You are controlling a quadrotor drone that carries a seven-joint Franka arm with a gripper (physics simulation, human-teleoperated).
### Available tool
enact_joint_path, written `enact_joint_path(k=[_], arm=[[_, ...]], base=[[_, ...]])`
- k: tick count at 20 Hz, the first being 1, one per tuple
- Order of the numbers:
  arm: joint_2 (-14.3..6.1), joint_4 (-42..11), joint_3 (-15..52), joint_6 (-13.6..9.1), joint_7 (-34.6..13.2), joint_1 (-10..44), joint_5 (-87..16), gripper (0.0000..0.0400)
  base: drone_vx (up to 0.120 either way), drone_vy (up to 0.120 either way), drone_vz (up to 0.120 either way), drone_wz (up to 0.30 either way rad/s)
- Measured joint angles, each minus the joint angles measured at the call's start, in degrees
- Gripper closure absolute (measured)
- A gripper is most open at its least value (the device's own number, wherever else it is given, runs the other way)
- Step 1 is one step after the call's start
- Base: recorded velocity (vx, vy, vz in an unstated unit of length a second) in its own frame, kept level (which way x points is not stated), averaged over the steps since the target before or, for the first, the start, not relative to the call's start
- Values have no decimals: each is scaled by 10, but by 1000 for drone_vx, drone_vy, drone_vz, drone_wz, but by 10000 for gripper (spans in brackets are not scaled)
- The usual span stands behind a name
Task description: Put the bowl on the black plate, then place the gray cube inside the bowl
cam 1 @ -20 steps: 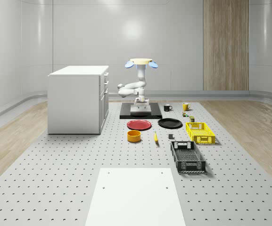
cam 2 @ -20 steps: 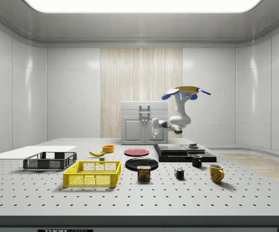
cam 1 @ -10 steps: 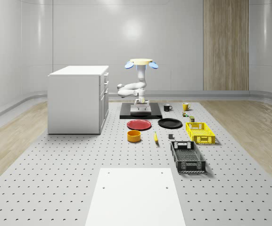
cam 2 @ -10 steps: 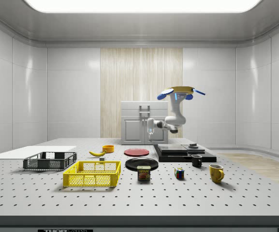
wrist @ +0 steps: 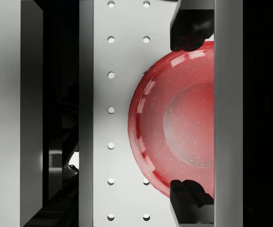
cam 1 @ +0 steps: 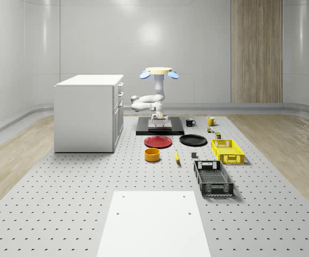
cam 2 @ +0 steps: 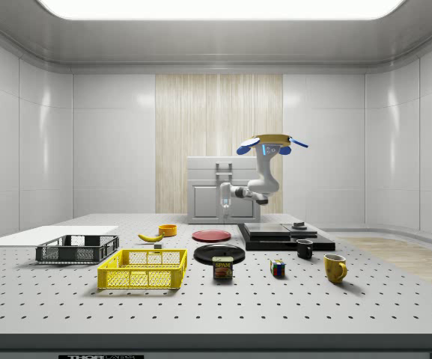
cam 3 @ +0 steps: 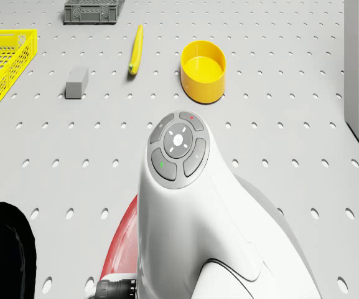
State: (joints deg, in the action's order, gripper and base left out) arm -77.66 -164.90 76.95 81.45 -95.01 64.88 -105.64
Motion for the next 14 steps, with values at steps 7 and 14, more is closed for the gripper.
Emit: enact_joint_path(k=[7,14], arm=[[-12,1,2,12,-3,3,5,0],[-24,1,5,22,-5,6,10,0]], base=[[120,0,-80,0],[120,0,0,0]])
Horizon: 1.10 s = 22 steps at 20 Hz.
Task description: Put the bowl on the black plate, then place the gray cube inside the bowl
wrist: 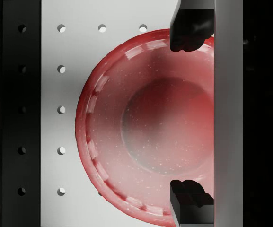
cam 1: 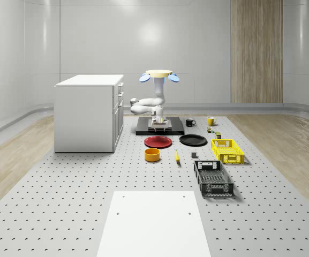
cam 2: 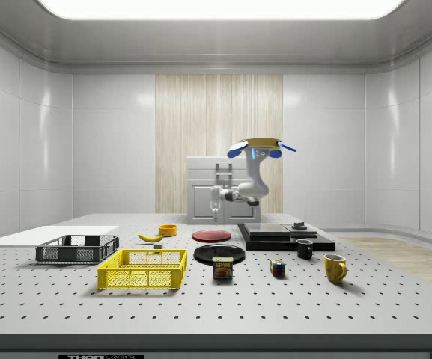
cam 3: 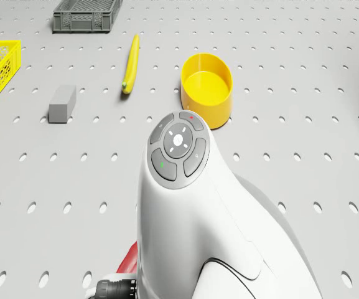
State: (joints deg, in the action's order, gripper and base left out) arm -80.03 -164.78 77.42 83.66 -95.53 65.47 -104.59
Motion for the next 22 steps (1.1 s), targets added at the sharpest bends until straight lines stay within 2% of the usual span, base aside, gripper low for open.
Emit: enact_joint_path(k=[5,9,22], arm=[[-8,0,1,7,-2,2,3,0],[-13,1,2,12,-3,3,6,0],[-30,1,5,28,-6,7,13,0]], base=[[120,0,0,0],[120,-90,0,0],[120,0,0,0]])
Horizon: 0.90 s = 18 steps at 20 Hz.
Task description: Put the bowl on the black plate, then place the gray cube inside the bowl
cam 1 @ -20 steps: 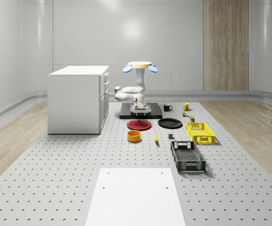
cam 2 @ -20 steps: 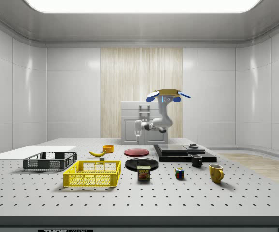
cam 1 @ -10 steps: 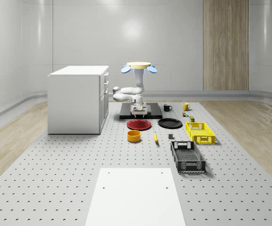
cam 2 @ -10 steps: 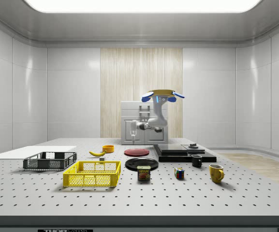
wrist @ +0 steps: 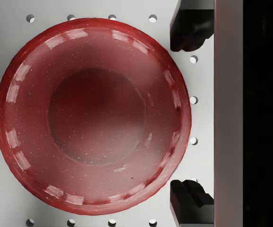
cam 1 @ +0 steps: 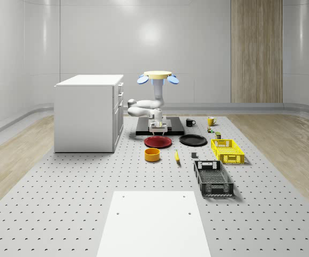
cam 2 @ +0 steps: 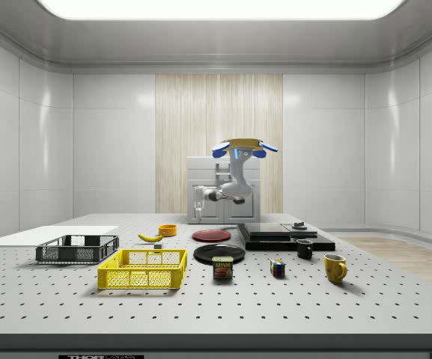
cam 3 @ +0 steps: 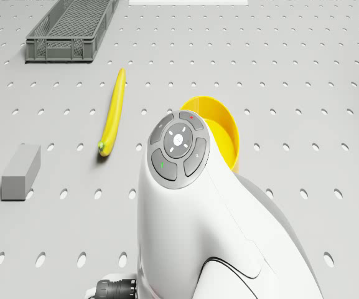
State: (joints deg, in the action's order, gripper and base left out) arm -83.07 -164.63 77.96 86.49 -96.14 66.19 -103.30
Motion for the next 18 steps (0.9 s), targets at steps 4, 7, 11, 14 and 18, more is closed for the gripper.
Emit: enact_joint_path(k=[4,7,11,14,18], arm=[[-5,0,1,4,-1,1,2,0],[-8,0,1,8,-2,2,3,0],[-12,1,2,11,-2,3,5,0],[-15,1,3,14,-3,3,6,0],[-19,1,3,18,-4,4,8,0]], base=[[120,0,0,0],[120,0,0,0],[120,0,0,0],[120,0,0,0],[120,0,0,0]])
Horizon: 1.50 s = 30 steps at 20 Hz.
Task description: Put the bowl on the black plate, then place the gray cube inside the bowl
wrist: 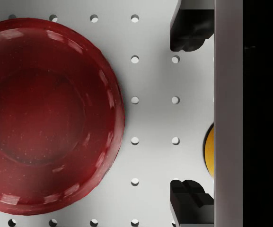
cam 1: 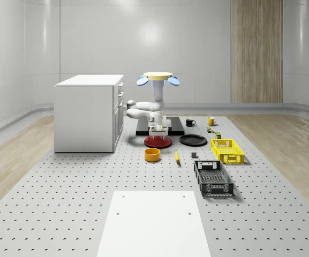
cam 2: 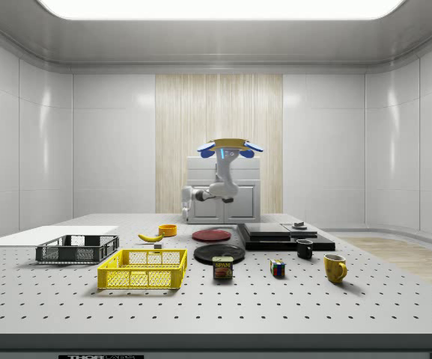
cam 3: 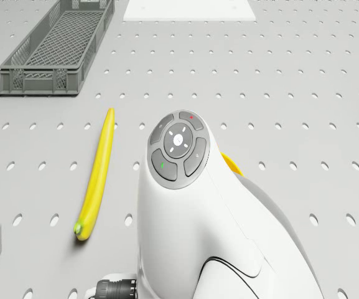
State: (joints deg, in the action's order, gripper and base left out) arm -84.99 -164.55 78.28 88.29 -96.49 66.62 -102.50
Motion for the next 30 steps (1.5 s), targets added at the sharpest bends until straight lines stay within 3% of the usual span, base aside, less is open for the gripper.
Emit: enact_joint_path(k=[10,16,25,30], arm=[[-9,0,1,8,-2,2,4,0],[-14,1,2,13,-2,3,6,0],[-20,1,3,19,-3,4,8,0],[-24,3,-9,26,-4,6,-2,0]], base=[[120,0,0,0],[120,0,-100,0],[120,27,0,0],[0,0,0,0]])
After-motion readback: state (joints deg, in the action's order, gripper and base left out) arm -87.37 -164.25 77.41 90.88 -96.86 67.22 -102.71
